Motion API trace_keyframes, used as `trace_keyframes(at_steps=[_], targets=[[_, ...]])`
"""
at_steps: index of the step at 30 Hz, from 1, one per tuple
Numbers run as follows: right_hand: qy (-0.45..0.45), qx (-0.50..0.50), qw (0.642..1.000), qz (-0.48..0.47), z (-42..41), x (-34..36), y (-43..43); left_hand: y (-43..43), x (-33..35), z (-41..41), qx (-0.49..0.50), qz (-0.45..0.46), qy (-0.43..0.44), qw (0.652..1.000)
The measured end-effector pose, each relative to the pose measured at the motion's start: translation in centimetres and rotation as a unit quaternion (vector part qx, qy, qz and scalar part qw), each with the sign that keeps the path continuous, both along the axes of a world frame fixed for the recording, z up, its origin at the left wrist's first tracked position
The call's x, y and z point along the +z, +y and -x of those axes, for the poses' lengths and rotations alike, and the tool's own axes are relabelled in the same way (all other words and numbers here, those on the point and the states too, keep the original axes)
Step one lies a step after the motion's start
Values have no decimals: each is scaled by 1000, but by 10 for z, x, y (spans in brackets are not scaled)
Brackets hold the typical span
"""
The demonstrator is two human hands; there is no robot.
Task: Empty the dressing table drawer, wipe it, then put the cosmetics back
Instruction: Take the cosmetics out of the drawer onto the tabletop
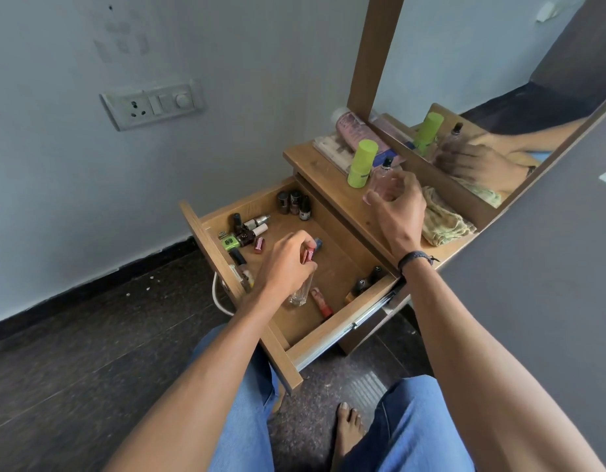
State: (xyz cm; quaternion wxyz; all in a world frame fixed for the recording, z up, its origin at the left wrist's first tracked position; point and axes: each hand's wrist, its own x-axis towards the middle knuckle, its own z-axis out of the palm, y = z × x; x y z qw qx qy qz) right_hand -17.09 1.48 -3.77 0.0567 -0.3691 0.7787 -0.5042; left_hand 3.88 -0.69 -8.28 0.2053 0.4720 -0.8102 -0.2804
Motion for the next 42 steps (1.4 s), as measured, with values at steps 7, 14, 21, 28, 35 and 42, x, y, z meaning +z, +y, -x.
trace_keyframes(at_steps=[7, 14, 21, 28, 35, 42], targets=[[-9, 5, 1000, -4, 3, -2, -1, 2, 0, -3, 0, -7, -35, 999], [-7, 9, 1000, -12, 4, -2, 0, 5, 3, -4, -12, -63, -87, 994], [-5, 10, 1000, -27, 4, -3, -1, 12, 2, -5, -57, -93, -166, 980], [6, 13, 1000, -28, 7, -6, -2, 15, 8, -10, -60, -110, -193, 973], [7, 16, 999, -34, 7, -7, -2, 25, 20, -14, -86, -121, -226, 963], [10, 16, 999, -31, 8, -8, -2, 33, 28, -19, -84, -173, -195, 962]])
